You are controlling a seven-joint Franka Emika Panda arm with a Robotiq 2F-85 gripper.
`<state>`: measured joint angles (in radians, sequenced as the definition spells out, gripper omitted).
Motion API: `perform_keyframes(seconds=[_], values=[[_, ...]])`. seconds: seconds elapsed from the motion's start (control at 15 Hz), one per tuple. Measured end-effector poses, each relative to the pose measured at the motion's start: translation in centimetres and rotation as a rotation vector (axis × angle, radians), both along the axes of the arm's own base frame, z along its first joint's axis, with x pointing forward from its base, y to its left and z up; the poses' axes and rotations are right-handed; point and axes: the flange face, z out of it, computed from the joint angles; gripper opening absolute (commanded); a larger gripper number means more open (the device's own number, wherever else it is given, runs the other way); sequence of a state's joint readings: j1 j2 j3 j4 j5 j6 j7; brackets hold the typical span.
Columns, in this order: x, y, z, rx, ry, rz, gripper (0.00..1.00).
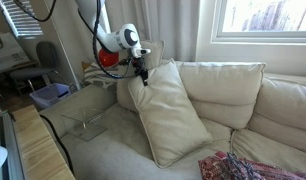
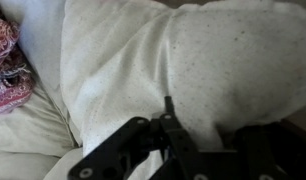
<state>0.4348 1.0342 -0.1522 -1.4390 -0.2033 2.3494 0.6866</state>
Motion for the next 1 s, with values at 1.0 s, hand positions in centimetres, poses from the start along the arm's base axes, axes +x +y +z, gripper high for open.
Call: perform_keyframes(seconds=[1.0], values=[[-3.7, -20.0, 15.3, -0.334, 0.191, 0.345, 0.06]])
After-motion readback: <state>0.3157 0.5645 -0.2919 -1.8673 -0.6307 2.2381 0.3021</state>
